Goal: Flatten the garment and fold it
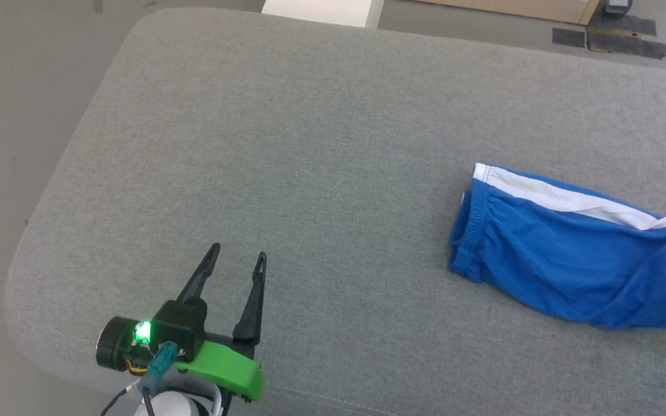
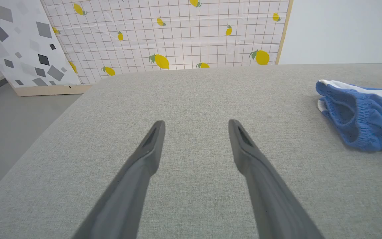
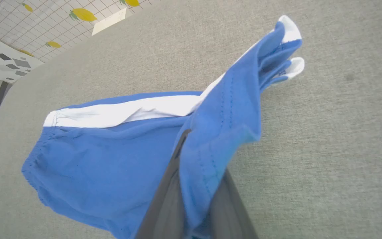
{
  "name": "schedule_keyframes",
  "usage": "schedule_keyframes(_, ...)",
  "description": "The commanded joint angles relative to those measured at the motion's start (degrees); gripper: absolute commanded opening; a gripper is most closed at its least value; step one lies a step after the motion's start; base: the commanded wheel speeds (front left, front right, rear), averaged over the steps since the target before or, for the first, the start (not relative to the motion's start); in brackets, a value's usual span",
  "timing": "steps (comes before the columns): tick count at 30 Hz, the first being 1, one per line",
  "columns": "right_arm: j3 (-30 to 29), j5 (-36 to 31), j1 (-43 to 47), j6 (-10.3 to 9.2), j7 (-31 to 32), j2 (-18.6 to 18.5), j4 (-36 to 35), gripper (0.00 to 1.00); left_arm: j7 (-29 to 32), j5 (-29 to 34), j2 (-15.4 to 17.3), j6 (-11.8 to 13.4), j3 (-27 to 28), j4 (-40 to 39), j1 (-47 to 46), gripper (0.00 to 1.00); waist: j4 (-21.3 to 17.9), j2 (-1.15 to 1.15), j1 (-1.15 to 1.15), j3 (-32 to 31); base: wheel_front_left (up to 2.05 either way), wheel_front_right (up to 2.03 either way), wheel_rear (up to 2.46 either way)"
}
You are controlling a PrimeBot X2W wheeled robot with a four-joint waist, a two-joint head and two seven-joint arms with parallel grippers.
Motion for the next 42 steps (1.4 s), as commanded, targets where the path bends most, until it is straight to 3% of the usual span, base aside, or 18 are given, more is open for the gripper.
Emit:
schedule_keyframes(1,0.73,0.86,-1.16,0.28,-0.39,0.49,-0.93,0.00,0.07,-0.15,0.03,-0.27,0.04,0.14,-0.03,1.00,0.45,0.00,0.00,-0.62,0.00,0.00,0.00)
schedule_keyframes(9,8.88,4.60,-2.60,0.28,1.52,3.25,-8.55,0.00,0.44,-0.57,0.08,0.23,-0.17,0.58,0.26,1.00,3.08,0.00,0.00,-2.18,0.00,0.00,0.00)
schedule_keyframes(17,16.70,3.90,-4.09,0.28,3.23,4.39,-7.64,0.00,0.55,-0.71,-0.01,0.31,-0.63,0.66,0.17,1.00,5.41,0.00,0.00,-1.51,0.00,0.00,0.00)
schedule_keyframes(27,29.61,-1.01,-4.43,0.28,0.35,-1.56,-2.58,0.00,0.29,-0.79,-0.56,0.33,-0.94,1.01,-0.70,1.00,7.51,0.00,0.00,0.04,0.00,0.00,0.00)
schedule_keyframes(28,31.45,-1.46,-4.64,0.28,-0.29,-2.50,-2.11,0.38,0.25,-0.79,-0.66,0.35,-0.98,1.08,-0.81,1.00,7.60,0.00,0.00,0.18,0.00,0.00,0.00)
schedule_keyframes(29,33.41,-1.84,-4.81,0.28,-0.87,-3.51,-1.61,1.00,0.21,-0.80,-0.79,0.38,-1.01,1.17,-0.92,1.00,7.67,0.00,0.00,0.28,0.00,0.00,0.00)
schedule_keyframes(37,48.06,-0.02,-7.15,0.28,-5.81,-10.53,-1.48,1.00,-0.10,-2.23,-1.92,0.53,-0.26,1.99,-1.27,1.00,6.42,0.00,0.00,-0.84,0.00,0.00,0.00)
schedule_keyframes(42,50.75,2.90,-9.60,0.28,-10.57,-13.23,-2.22,1.00,-0.21,-3.03,-1.93,1.13,0.72,1.86,-0.87,1.00,4.67,0.00,0.00,-3.08,0.00,0.00,0.00)
